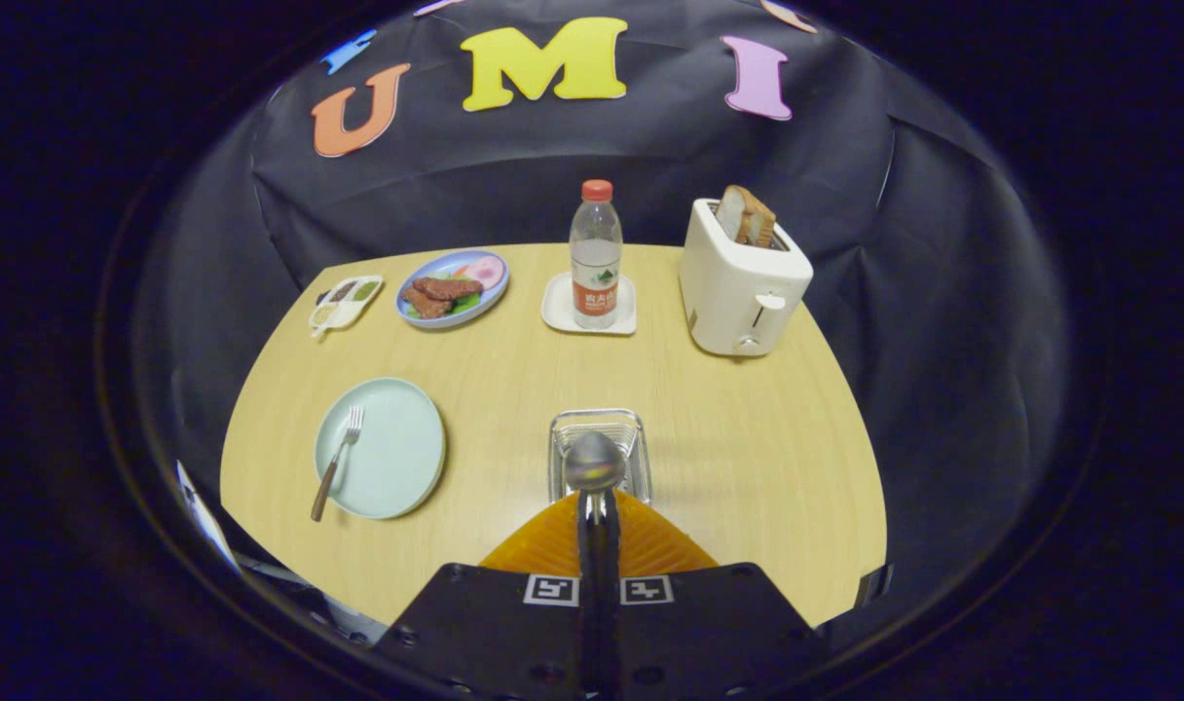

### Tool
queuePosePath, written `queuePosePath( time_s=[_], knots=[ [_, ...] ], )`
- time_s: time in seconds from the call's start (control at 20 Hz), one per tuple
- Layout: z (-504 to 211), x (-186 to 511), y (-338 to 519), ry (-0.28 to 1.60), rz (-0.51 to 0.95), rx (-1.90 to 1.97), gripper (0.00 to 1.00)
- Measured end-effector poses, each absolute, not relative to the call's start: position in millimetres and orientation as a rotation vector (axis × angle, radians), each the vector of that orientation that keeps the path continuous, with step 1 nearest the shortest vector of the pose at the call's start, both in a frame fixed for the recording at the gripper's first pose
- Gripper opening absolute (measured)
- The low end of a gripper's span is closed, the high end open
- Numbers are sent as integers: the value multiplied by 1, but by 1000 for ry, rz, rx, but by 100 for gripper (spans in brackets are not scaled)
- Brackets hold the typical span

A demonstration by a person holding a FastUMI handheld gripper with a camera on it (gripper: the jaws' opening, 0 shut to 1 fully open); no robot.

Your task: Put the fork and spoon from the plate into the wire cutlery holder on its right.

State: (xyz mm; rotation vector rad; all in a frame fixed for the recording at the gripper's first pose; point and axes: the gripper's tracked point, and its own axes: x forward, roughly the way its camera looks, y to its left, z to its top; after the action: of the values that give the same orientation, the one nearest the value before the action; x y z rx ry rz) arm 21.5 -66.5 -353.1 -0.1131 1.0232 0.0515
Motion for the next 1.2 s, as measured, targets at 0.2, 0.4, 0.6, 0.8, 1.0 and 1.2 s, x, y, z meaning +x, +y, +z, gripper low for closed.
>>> queuePosePath(
  time_s=[0.2,0.4,0.6,0.8,1.0,1.2],
  knots=[
    [-364,37,-67,1064,69,-134,1],
    [-379,47,-63,1125,70,-156,1],
    [-389,52,-64,1161,42,-160,2],
    [-387,58,-62,1138,49,-147,6],
    [-379,66,-60,1080,59,-158,6],
    [-368,62,-53,1035,77,-151,30]
  ],
)
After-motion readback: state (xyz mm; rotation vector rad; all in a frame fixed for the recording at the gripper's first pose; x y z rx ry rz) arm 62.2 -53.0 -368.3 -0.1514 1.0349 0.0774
